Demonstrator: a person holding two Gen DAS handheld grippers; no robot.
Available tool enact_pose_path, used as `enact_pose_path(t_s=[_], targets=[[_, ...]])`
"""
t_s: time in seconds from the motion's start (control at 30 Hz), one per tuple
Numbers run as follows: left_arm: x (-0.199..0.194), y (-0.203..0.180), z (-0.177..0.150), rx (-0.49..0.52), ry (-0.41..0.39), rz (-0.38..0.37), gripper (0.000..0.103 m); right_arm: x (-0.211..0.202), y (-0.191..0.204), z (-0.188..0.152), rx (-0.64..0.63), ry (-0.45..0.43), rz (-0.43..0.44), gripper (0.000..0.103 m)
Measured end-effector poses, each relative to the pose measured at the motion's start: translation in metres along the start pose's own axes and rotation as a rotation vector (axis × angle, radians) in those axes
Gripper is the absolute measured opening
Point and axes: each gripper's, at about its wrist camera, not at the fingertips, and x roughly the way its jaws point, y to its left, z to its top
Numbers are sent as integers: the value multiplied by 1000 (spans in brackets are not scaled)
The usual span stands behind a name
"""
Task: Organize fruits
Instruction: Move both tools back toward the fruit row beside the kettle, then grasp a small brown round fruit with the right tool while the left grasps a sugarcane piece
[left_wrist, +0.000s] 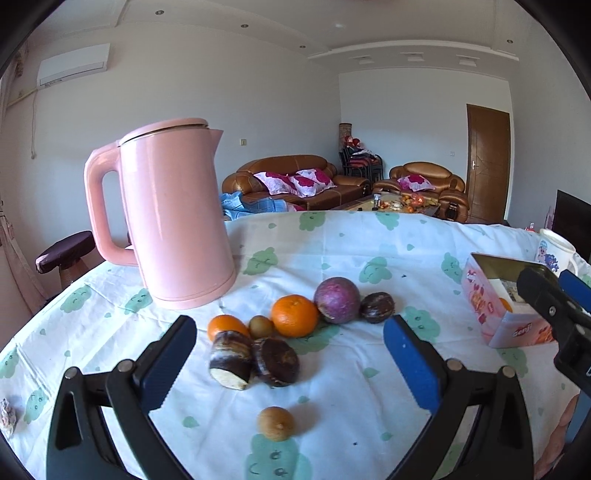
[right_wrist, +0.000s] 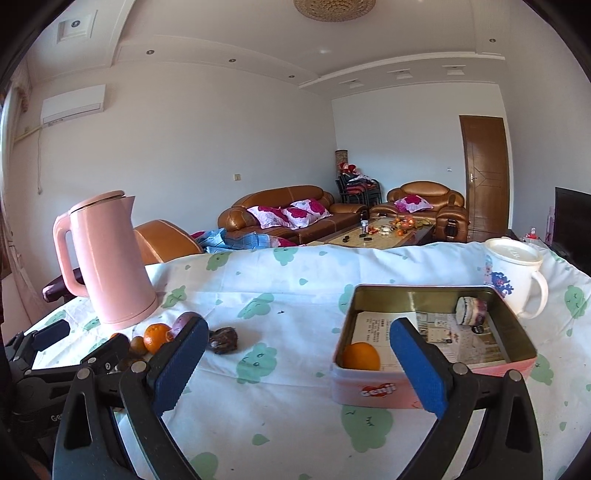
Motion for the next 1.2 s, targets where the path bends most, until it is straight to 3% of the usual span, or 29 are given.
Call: enact_pose_path(t_s=[0.2, 0.4, 0.47, 0.5, 0.57, 0.7, 0.73, 0.9, 1.0, 1.2], targets=[[4, 56, -6, -2, 48, 95, 103, 8, 39, -5, -74, 65, 111, 99], [9, 99, -13, 25, 97, 183, 103, 24, 77, -15, -146, 193, 272, 99], [11, 108, -14, 28, 113, 203, 103, 32, 94, -20, -177, 256, 330, 93], [13, 112, -14, 22, 122, 201, 103, 36, 103, -23, -195, 288, 358, 83], [15, 120, -15, -2, 139, 185, 103, 44, 121, -30, -231, 347, 397, 75], [18, 123, -16, -26, 161, 150, 103, 59, 148, -40, -281, 446, 460, 74], [19, 122, -16, -24, 163, 143, 103, 62, 154, -42, -297, 463, 463, 73], [21, 116, -16, 3, 179, 111, 103, 82, 171, -55, -322, 589, 448, 49], [22, 113, -16, 19, 185, 93, 103, 79, 171, -56, -349, 579, 446, 29], [24, 100, -14, 29, 186, 11, 103, 78, 148, -49, -298, 558, 423, 27]])
